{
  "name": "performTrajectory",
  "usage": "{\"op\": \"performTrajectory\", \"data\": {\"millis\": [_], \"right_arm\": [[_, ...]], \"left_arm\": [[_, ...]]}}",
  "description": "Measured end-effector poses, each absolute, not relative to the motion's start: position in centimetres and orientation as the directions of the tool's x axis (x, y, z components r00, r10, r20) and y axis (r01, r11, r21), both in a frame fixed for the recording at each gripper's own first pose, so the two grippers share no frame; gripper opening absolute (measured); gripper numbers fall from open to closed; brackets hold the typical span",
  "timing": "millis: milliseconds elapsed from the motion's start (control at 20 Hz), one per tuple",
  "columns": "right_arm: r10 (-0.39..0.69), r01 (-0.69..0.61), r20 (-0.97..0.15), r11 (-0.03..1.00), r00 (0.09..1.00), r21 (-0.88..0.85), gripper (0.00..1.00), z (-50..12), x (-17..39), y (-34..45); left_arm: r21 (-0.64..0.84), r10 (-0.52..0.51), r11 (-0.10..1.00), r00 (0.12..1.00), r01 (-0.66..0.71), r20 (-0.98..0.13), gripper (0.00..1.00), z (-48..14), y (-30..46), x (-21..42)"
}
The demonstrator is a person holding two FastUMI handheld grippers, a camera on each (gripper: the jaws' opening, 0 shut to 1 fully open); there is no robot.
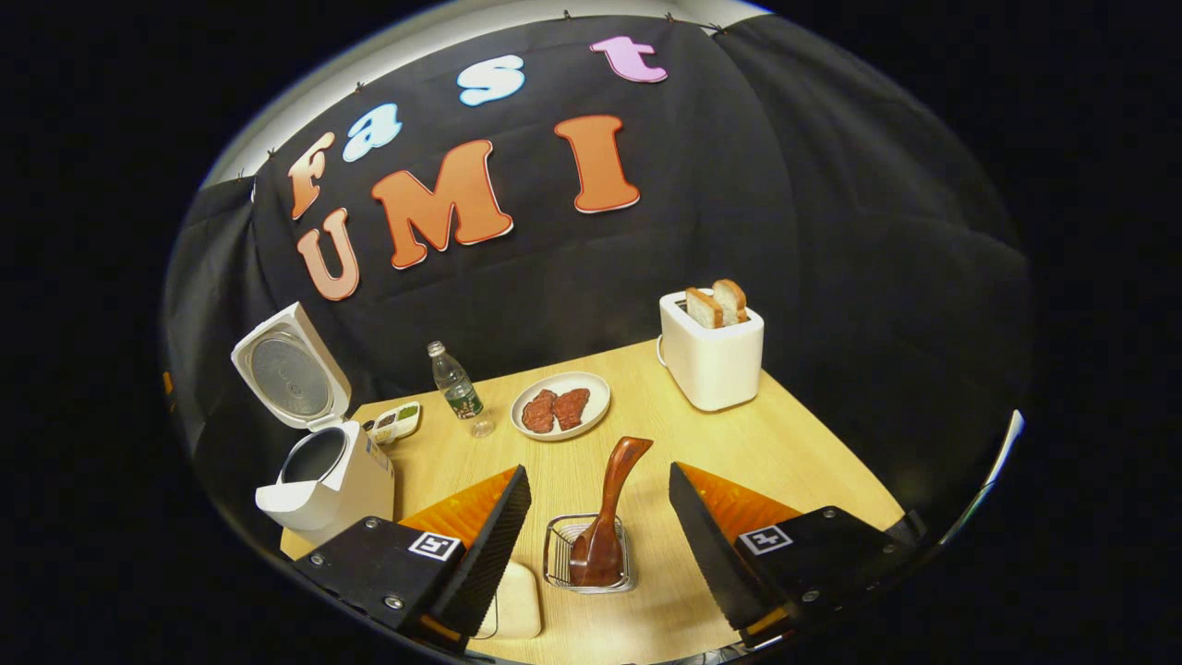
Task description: Close the left gripper, press the button to open the rice cooker; take a wooden spoon from the chopstick holder with the right hand, scoop a spoonful of rice and pour it into the rice cooker, then put the wooden spoon back into the chopstick holder.
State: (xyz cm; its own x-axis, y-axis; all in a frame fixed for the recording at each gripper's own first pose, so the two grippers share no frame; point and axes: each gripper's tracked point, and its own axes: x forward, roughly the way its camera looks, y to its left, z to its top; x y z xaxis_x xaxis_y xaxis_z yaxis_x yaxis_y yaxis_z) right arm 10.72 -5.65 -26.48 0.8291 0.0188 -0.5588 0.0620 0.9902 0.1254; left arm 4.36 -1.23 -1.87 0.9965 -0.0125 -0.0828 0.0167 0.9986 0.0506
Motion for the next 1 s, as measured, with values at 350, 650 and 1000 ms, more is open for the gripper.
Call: {"op": "performTrajectory", "data": {"millis": [350, 650, 1000], "right_arm": [[0.02, 0.078, -0.652, 0.99, 0.758, 0.12, 0.95, -31.9, 15.4, -6.2], [0.061, 0.103, -0.722, 0.978, 0.689, 0.181, 0.94, -36.0, 16.4, -5.5], [0.095, 0.16, -0.739, 0.95, 0.667, 0.266, 0.62, -37.3, 17.7, -5.7]], "left_arm": [[0.065, 0.032, 0.998, 0.995, -0.027, -0.089, 1.0, -2.2, 0.0, 4.1], [0.065, 0.069, 0.996, 0.991, -0.063, -0.11, 1.0, -3.1, 1.4, 4.5], [0.075, 0.093, 0.994, 0.98, -0.081, -0.175, 1.0, -5.6, 1.9, 5.0]]}}
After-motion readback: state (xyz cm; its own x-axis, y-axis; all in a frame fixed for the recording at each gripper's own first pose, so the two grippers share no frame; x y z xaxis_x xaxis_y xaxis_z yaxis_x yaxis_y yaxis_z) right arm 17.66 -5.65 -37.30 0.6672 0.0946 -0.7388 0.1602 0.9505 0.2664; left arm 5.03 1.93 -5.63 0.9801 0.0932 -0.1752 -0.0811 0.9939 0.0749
